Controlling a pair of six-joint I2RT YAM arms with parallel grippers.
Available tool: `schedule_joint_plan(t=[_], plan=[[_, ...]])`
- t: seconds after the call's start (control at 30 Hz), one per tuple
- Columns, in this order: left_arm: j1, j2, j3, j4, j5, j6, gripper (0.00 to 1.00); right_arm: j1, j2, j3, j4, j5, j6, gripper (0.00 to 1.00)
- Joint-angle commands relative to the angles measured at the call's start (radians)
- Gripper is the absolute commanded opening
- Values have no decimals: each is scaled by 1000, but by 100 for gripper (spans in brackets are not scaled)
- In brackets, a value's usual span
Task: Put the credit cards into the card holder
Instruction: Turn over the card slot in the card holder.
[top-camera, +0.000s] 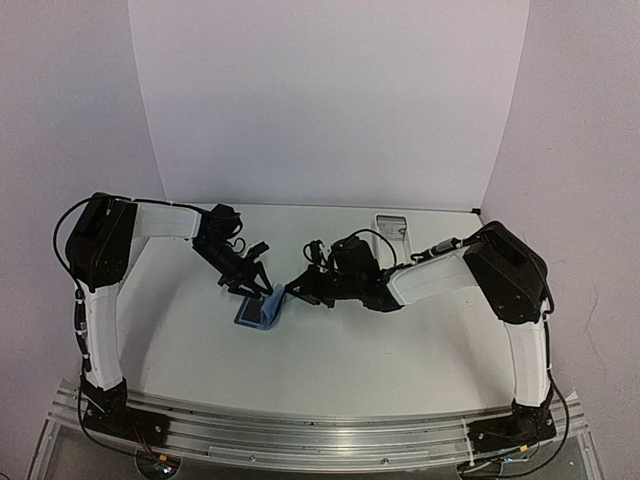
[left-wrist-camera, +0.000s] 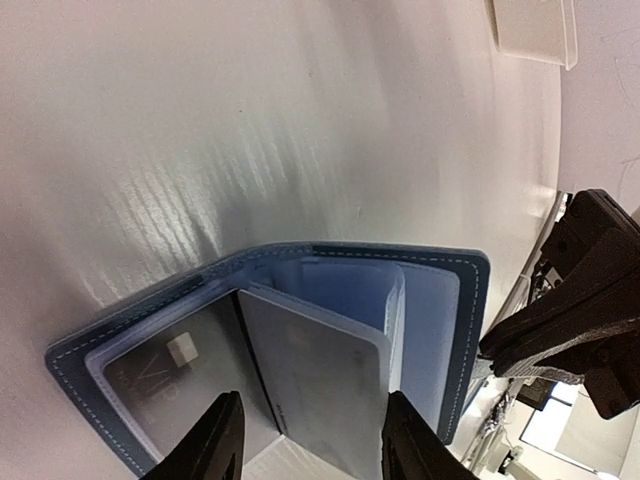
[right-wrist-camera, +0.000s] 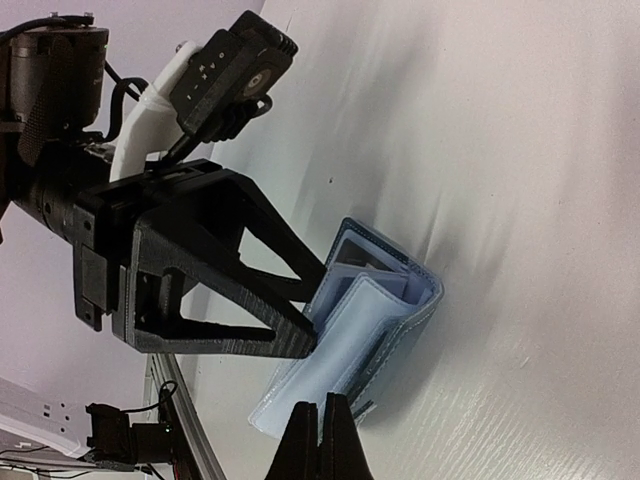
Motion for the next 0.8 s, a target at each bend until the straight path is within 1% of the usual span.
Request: schedule_joint_plan(t=[0.0,0.1,0.2,0.37,0.43,0.47,0.53,0.57,0.6,0.7,0.77], plan=[[15,-60,-16,-22,-74,48,49,0,-11,43,12,3,-4,0],[15,-64,-19,-14,-67,44,48,0,-8,43,12,1,-4,0],[22,-62,-18,-14,-75,47,37,0,-10,38,12,1,-8,0],[43,-72,1,-6,-82,53,34,1,-5,37,12,1,-10,0],[60,-78,3,19,-70,54,28,-1,-3,39,14,0,-11,0],[67,-78,-2,31,-52,50,27,1,-3,40,15,1,-12,0],[72,-66,-15,35,40,31,17,0,2,43,12,-2,-13,0],[72,-65,-16,35,52,24,16,0,1,43,13,-2,-14,0],[72,-70,-23,41,102,9,11,1,0,43,13,-2,-14,0],[72,-91,-35,63,183,-12,10,0,-3,36,13,-2,-14,0],[70,-98,-44,75,243,-16,12,0,-1,34,12,-1,-14,0]])
